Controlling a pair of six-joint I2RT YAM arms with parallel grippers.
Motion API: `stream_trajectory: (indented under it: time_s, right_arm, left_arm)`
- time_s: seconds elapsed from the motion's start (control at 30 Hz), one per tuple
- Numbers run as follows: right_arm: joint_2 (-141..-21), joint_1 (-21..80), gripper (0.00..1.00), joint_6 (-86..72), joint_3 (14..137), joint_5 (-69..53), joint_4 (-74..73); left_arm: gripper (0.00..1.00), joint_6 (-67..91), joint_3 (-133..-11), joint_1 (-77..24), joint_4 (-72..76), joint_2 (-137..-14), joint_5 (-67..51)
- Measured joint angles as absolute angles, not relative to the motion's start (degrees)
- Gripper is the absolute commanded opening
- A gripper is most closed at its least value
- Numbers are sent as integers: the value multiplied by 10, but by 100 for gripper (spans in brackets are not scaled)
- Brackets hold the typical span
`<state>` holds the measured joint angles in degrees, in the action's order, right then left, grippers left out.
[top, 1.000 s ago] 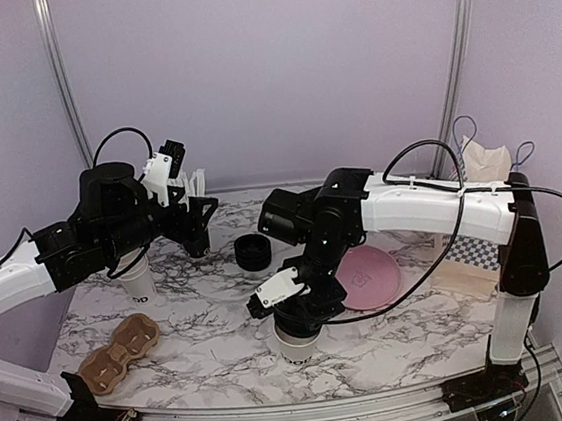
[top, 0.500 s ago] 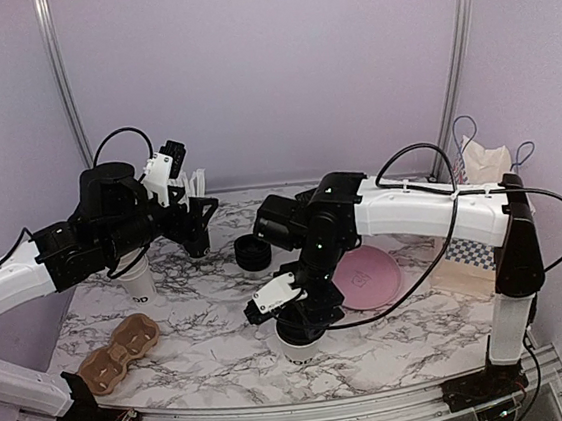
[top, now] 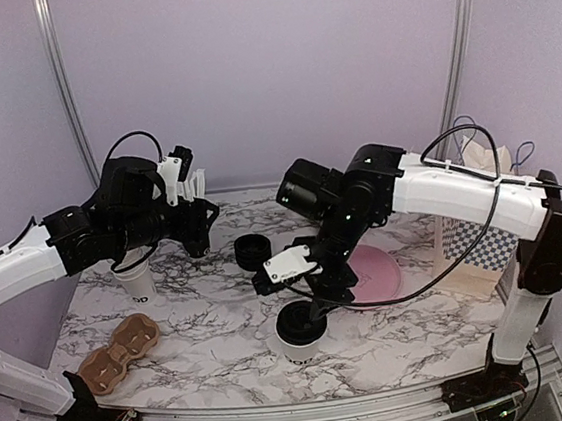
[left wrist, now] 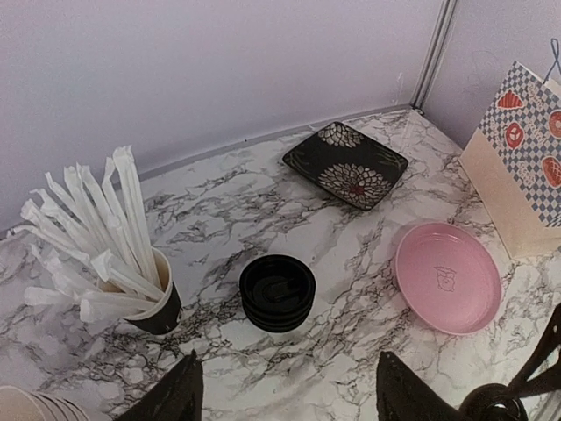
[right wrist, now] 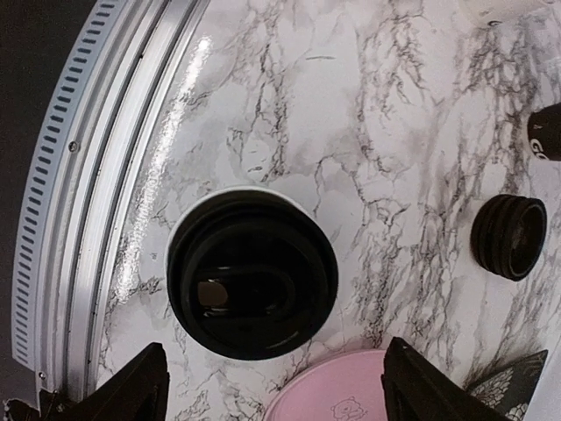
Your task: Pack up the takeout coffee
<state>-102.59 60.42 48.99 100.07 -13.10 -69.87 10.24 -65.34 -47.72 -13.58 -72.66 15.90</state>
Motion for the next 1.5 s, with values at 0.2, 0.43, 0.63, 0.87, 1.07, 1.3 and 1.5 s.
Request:
stream_trajectory:
  time_s: [0.2, 0.43, 0.63, 0.87, 1.07, 1.3, 1.5]
  right_arm:
    - [-903, 513, 60, 452, 866, -149, -593]
    - [-913, 499, 56, 430, 787, -164, -524]
    - [-918, 498, 54, 431, 772, -167, -488]
    - [-918, 501, 53, 431, 772, -172, -469]
    - [-923, 509, 53, 431, 766, -166, -465]
    - [-930, 525, 54, 431, 766, -159, -463]
    - [-930, 537, 54, 431, 766, -159, -464]
  left_arm:
    - [56, 156, -643, -494, -223, -729, 65]
    - [49, 187, -580, -585, -256, -755, -3]
    - [44, 220, -531, -612, -220, -795, -46]
    - [41, 250, -512, -615, -152, -813, -91]
    - [40, 266, -496, -616, -103, -820, -110]
    - [39, 271, -493, -616, -80, -831, -121]
    - [38, 273, -491, -616, -69, -835, -121]
